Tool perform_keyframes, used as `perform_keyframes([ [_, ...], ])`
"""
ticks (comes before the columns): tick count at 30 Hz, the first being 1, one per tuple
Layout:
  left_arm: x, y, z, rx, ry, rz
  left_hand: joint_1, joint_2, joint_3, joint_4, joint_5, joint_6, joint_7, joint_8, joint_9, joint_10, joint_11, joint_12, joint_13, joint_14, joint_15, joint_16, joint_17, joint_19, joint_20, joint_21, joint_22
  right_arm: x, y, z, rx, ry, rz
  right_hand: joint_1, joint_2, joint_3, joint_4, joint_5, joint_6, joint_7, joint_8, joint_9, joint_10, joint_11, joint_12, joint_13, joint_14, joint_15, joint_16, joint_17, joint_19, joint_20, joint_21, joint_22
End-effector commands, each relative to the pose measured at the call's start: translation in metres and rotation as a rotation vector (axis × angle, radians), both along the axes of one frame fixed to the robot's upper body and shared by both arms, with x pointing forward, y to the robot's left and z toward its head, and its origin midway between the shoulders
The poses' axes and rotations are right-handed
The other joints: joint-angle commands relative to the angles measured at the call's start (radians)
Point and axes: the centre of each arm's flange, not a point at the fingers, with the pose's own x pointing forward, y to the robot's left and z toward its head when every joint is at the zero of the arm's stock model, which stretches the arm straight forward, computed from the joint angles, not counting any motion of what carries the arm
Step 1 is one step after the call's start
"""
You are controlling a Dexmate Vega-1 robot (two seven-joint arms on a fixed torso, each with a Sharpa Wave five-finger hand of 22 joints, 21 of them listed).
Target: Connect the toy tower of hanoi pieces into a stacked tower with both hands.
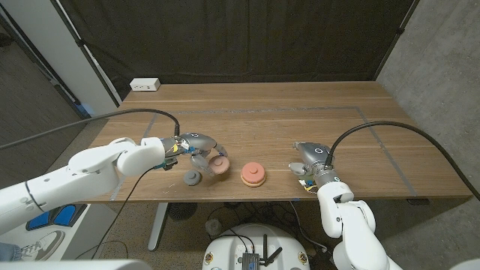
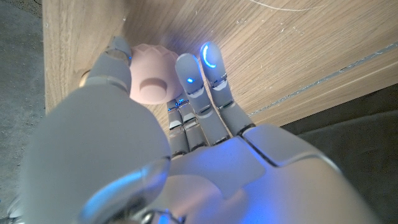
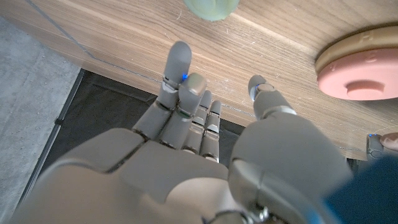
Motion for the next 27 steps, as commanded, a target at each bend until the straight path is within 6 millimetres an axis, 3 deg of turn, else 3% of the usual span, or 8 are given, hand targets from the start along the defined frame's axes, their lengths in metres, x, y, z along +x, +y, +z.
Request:
perform_keyframes([
  [1,-0.010,-0.002,0.013,0.003,0.002,-0.011,0.004,0.007,0.006,0.003,0.004,0.009,0.000,0.005,0.005,0.072,-0.062,0.008,0.024,0.013,-0.045,0.007,0.001,0.010,-0.133,-0.001,0.006,-0.002,-0.003,0.000,0.006,-0.003,-0.003,0.001,-0.001,0.006,0.002,0.006,0.011,-0.003,-0.001,0.002,0.004,0.003,0.000,0.005,0.012,-0.051,0.006,0.004,0.002,-0.093,0.004,0.003],
  [27,-0.006,-0.029,0.025,0.043,-0.021,-0.118,-0.002,0.006,0.005,0.005,0.008,0.015,-0.007,-0.001,0.007,0.081,-0.071,0.004,0.035,0.023,-0.045,0.005,0.002,0.009,-0.132,0.000,0.021,0.000,-0.005,-0.001,0.021,0.000,-0.007,-0.001,0.000,0.009,-0.001,0.009,0.010,-0.003,-0.003,0.002,0.008,0.001,-0.001,0.007,0.007,-0.052,0.002,-0.001,0.004,-0.093,0.006,0.005],
])
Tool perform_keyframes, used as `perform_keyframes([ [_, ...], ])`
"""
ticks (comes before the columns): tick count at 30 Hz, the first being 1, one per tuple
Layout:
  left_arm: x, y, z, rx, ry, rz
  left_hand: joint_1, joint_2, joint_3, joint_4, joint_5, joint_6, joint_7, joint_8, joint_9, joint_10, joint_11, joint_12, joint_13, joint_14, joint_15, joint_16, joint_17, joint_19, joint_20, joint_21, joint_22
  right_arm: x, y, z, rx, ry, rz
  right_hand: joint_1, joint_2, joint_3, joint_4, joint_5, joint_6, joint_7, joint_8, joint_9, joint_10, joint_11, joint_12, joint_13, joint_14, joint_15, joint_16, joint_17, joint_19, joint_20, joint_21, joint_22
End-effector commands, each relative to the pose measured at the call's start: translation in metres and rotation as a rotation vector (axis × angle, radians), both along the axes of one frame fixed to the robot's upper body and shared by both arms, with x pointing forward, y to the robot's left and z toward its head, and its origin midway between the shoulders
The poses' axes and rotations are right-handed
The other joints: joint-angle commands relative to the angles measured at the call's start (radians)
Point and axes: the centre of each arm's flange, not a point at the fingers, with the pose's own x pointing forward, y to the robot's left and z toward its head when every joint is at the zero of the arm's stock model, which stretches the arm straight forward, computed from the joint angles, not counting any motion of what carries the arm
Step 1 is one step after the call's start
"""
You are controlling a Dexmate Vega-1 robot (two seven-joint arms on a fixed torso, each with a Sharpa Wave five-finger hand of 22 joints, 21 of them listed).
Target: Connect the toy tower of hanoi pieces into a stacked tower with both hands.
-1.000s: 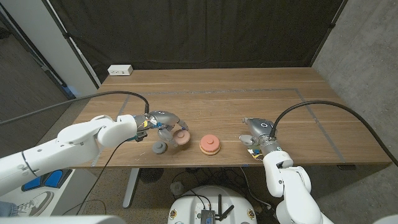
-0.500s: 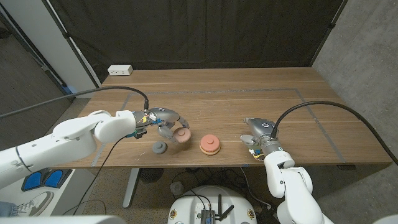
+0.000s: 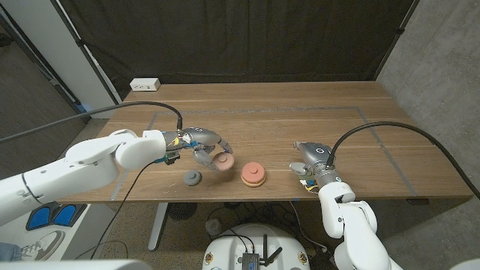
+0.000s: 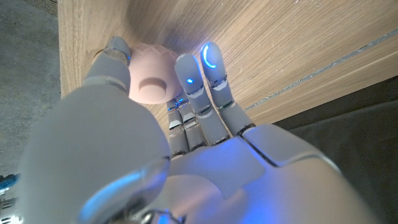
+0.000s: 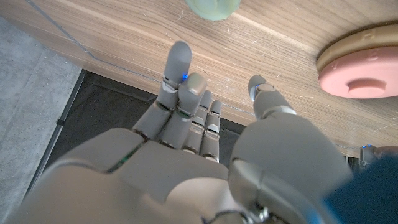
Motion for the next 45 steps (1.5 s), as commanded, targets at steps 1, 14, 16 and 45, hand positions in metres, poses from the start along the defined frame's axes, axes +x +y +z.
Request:
perform_keyframes([
  [1,0.004,-0.015,0.007,0.028,-0.015,-0.061,0.002,0.011,0.005,0.005,0.004,0.010,-0.002,0.000,0.002,0.073,-0.073,0.001,0.026,0.013,-0.041,0.004,0.004,0.008,-0.132,0.000,0.008,0.001,-0.003,-0.001,0.014,0.002,-0.009,-0.002,0.000,0.009,-0.001,0.005,0.010,-0.003,-0.004,0.002,0.008,0.002,-0.001,0.002,0.008,-0.052,0.002,0.004,0.004,-0.093,0.006,0.002],
  [14,0.010,-0.035,0.014,0.058,-0.016,-0.107,-0.006,0.009,0.002,0.007,0.005,0.009,-0.005,-0.005,0.003,0.068,-0.076,-0.005,0.030,0.015,-0.041,0.001,0.003,0.004,-0.132,-0.003,0.014,0.002,-0.007,0.000,0.023,0.002,-0.012,-0.005,0.000,0.011,0.000,0.007,0.012,-0.001,-0.004,0.003,0.008,0.001,-0.002,0.002,0.010,-0.051,0.005,0.007,0.002,-0.093,0.004,0.000],
  [16,0.012,-0.038,0.015,0.062,-0.015,-0.115,-0.006,0.009,0.002,0.007,0.005,0.008,-0.005,-0.006,0.003,0.069,-0.076,-0.006,0.031,0.013,-0.041,-0.001,0.001,0.003,-0.132,-0.004,0.014,0.002,-0.007,0.000,0.024,0.004,-0.013,-0.005,0.000,0.011,0.000,0.007,0.012,0.000,-0.004,0.002,0.008,0.001,-0.002,0.002,0.010,-0.051,0.005,0.007,0.003,-0.093,0.005,0.001],
  [45,0.026,-0.076,0.007,0.137,-0.033,-0.191,-0.007,0.010,0.004,0.005,0.009,0.012,-0.007,-0.013,0.004,0.071,-0.075,-0.015,0.039,0.018,-0.041,-0.001,0.004,0.000,-0.132,-0.007,0.018,-0.006,-0.013,0.004,0.023,-0.013,-0.041,-0.009,0.001,0.015,-0.001,0.011,0.014,-0.001,-0.005,0.003,0.009,0.003,-0.003,0.003,0.007,-0.051,0.005,0.006,0.001,-0.093,0.004,0.000],
])
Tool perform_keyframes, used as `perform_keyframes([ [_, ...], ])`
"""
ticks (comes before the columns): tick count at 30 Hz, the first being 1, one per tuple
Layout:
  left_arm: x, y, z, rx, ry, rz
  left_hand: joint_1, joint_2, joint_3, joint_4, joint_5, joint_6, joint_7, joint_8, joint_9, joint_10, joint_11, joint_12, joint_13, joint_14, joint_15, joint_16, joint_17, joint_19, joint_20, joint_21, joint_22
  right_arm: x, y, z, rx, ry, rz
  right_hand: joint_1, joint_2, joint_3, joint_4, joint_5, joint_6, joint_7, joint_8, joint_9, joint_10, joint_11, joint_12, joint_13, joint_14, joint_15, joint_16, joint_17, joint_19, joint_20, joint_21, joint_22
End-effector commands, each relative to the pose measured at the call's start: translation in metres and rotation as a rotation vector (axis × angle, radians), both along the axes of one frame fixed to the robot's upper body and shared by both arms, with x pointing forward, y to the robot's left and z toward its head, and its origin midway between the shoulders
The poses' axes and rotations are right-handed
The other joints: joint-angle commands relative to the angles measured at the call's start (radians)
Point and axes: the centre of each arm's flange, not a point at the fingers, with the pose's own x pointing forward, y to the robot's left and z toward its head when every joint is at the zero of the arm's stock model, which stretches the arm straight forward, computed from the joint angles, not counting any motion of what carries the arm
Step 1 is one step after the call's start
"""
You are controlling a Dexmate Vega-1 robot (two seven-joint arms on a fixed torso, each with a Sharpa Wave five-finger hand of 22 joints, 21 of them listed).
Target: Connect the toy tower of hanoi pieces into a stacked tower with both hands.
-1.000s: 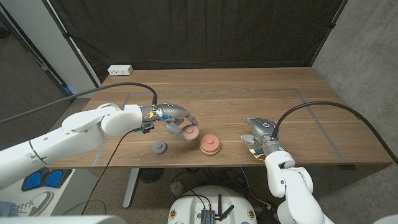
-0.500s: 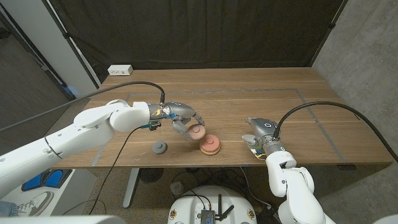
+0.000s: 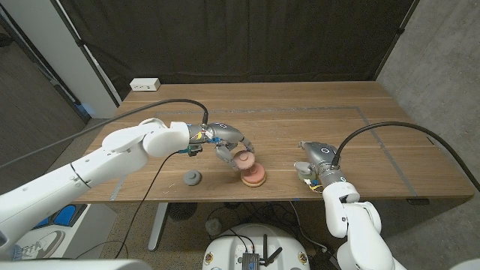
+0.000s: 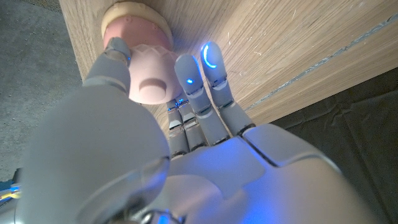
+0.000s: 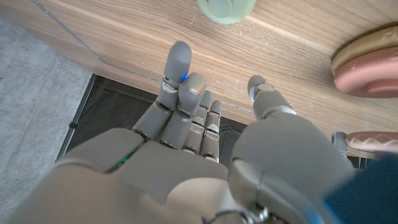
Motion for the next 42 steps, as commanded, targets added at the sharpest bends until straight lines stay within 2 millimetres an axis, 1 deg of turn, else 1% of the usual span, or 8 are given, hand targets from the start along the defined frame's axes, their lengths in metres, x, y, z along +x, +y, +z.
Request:
perform_keyframes([
  [1,0.005,-0.015,-0.004,0.035,-0.014,-0.024,0.000,0.004,0.004,0.005,0.006,0.008,-0.003,-0.005,0.005,0.072,-0.074,0.002,0.030,0.010,-0.037,-0.002,0.002,0.000,-0.132,-0.003,0.004,-0.004,-0.001,0.003,-0.002,-0.009,-0.014,-0.009,0.001,0.008,0.001,0.007,0.009,0.005,-0.001,0.003,0.010,0.003,-0.003,0.004,0.007,-0.051,0.005,0.002,0.001,-0.093,0.003,0.002],
  [22,0.010,-0.030,-0.020,0.074,-0.031,-0.037,-0.002,0.005,0.004,0.005,0.007,0.011,-0.004,-0.010,0.006,0.072,-0.072,-0.005,0.033,0.007,-0.037,-0.005,0.003,-0.003,-0.132,-0.004,0.003,-0.004,-0.005,0.001,0.005,-0.008,-0.013,-0.012,0.002,0.011,0.001,0.009,0.011,0.006,-0.002,0.003,0.010,0.002,-0.003,0.005,0.008,-0.051,0.007,0.003,0.002,-0.093,0.005,0.003],
  [42,0.013,-0.032,-0.025,0.081,-0.031,-0.020,-0.009,0.003,0.003,0.006,0.007,0.012,-0.006,-0.015,0.006,0.074,-0.073,-0.013,0.034,0.007,-0.037,-0.005,0.006,-0.006,-0.132,-0.005,0.003,-0.004,-0.007,0.000,0.008,-0.007,-0.009,-0.016,0.003,0.012,0.001,0.011,0.013,0.005,-0.002,0.003,0.013,0.002,-0.003,0.006,0.008,-0.051,0.008,0.004,0.004,-0.093,0.006,0.004],
])
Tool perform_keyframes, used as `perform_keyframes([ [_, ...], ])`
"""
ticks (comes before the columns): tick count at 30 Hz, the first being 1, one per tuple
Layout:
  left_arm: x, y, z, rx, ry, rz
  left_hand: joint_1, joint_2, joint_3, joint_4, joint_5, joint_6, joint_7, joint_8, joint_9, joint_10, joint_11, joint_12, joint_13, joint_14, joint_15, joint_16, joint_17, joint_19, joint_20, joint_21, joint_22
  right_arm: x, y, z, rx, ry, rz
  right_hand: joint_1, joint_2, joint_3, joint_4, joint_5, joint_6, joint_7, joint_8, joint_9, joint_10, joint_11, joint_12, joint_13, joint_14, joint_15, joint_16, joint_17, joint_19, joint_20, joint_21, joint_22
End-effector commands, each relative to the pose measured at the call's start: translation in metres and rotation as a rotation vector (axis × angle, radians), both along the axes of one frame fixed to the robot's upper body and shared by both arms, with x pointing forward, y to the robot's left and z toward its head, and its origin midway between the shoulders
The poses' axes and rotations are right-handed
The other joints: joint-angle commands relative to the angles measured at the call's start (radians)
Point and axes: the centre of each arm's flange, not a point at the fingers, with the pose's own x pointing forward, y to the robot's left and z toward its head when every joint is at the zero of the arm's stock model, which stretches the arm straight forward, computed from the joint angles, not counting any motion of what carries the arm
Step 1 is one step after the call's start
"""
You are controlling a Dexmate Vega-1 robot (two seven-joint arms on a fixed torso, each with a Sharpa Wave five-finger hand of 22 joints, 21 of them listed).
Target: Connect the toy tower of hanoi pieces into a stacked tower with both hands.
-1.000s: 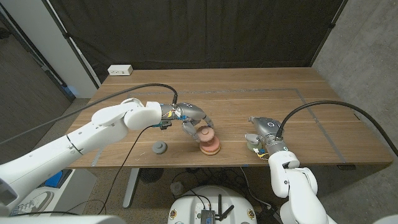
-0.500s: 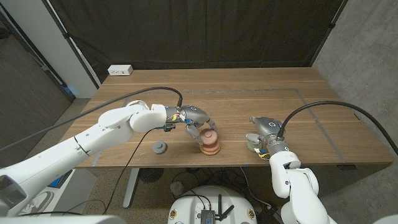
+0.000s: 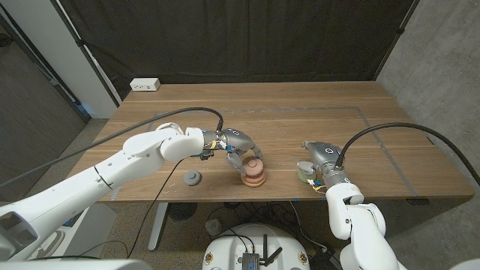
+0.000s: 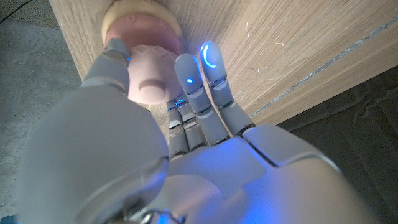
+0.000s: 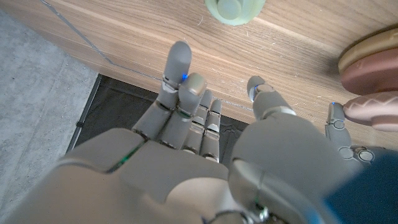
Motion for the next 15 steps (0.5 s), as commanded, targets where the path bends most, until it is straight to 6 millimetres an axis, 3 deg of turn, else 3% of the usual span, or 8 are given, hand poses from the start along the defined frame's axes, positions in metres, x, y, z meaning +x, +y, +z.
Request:
perform_keyframes([
  [1,0.0024,-0.0027,-0.0056,0.006,0.006,0.007,0.000,0.010,0.000,0.003,0.003,0.008,-0.002,-0.004,0.002,0.075,-0.070,0.000,0.006,0.006,-0.037,0.001,0.004,-0.004,-0.131,-0.001,0.004,0.0003,-0.0008,0.0001,0.001,-0.002,0.004,0.001,0.012,0.007,0.001,0.004,0.008,0.000,-0.002,0.003,0.008,-0.003,-0.003,0.001,0.007,-0.051,0.007,0.003,0.003,-0.093,0.005,0.004],
  [15,0.0041,-0.0045,-0.0120,0.012,0.026,0.008,0.002,0.012,0.002,0.002,0.004,0.008,-0.002,-0.007,0.002,0.074,-0.069,-0.003,0.008,0.004,-0.037,-0.002,0.002,-0.004,-0.131,0.000,0.004,-0.0021,-0.0020,-0.0008,0.000,-0.004,0.001,0.002,0.013,0.009,0.000,0.005,0.013,0.000,-0.001,0.003,0.012,-0.006,-0.002,0.002,0.005,-0.051,0.006,0.001,0.001,-0.093,0.003,0.002],
])
